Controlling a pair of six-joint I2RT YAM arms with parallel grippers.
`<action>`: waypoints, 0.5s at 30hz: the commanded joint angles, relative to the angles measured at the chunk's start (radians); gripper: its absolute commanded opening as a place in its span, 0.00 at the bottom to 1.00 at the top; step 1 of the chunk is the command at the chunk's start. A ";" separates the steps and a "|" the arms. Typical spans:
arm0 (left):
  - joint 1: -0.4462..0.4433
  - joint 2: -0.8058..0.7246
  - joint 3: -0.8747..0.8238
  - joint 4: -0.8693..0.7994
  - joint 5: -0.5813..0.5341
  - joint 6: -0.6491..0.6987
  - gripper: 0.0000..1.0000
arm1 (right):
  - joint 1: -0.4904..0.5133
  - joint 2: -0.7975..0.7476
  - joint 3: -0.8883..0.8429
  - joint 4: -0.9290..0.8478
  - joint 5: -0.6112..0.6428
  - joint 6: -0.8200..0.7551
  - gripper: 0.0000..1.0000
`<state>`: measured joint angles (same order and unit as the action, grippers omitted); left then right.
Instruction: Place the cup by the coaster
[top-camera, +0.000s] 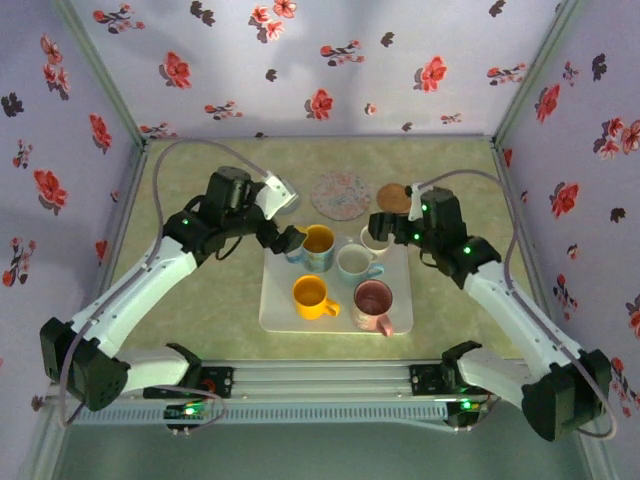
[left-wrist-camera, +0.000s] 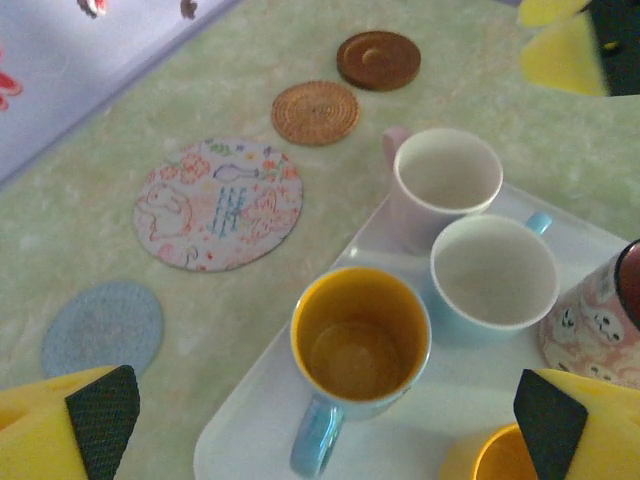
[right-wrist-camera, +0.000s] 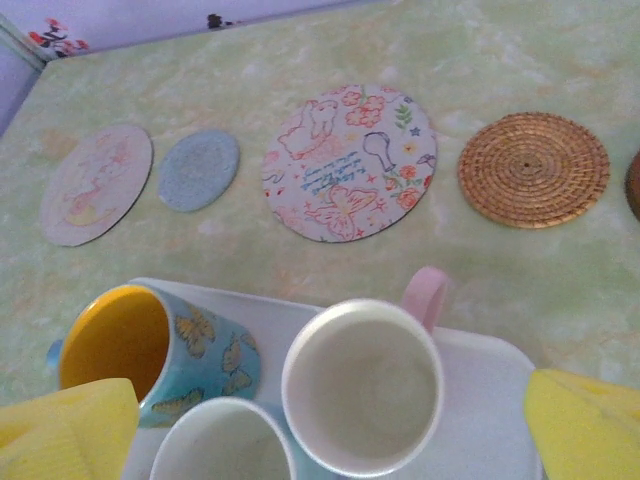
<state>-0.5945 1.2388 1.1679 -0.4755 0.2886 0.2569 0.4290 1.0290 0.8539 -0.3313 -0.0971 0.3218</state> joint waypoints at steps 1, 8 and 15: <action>0.029 -0.036 -0.017 -0.087 0.026 0.049 0.99 | 0.037 -0.085 -0.083 0.165 0.039 0.000 1.00; 0.058 -0.026 -0.062 -0.114 0.097 0.087 1.00 | 0.090 -0.186 -0.193 0.149 0.006 -0.057 1.00; 0.062 0.004 -0.107 -0.122 0.134 0.142 1.00 | 0.121 -0.219 -0.273 0.165 -0.009 -0.011 1.00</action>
<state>-0.5426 1.2266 1.0855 -0.5732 0.3805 0.3485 0.5354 0.8310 0.6144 -0.2031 -0.0948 0.2901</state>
